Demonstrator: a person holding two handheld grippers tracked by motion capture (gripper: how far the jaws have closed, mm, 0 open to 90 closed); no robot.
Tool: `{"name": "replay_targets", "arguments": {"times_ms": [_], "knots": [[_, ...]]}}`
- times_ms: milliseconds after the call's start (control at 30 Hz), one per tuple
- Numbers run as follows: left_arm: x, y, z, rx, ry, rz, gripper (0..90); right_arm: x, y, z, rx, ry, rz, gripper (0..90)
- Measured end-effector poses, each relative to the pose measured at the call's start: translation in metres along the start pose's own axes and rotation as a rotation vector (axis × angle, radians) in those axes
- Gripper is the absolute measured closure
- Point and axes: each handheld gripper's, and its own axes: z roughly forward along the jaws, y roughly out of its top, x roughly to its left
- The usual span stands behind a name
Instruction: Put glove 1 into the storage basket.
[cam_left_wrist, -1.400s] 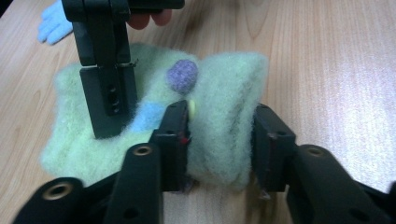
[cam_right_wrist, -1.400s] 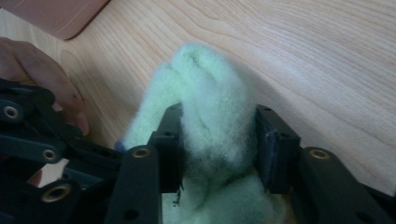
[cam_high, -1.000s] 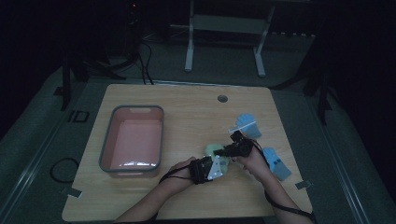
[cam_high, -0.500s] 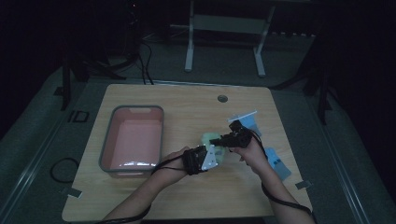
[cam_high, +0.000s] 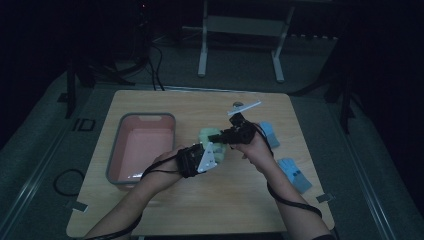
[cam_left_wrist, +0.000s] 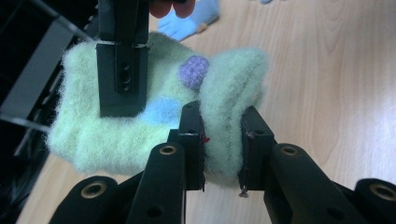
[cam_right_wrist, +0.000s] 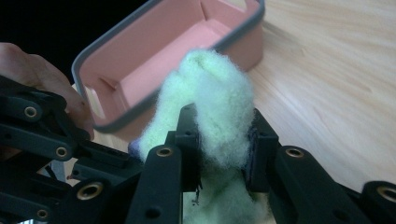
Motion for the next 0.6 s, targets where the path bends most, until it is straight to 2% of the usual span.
{"name": "replay_targets", "arguments": {"times_ms": [300, 600], "knots": [[0.009, -0.025, -0.027, 0.044, 0.041, -0.022, 75.2, 0.025, 0.031, 0.028, 0.016, 0.021, -0.060, 72.0], [0.014, -0.055, -0.049, 0.072, 0.047, -0.072, 75.2, 0.048, 0.052, 0.063, 0.055, 0.046, -0.109, 72.0]]}}
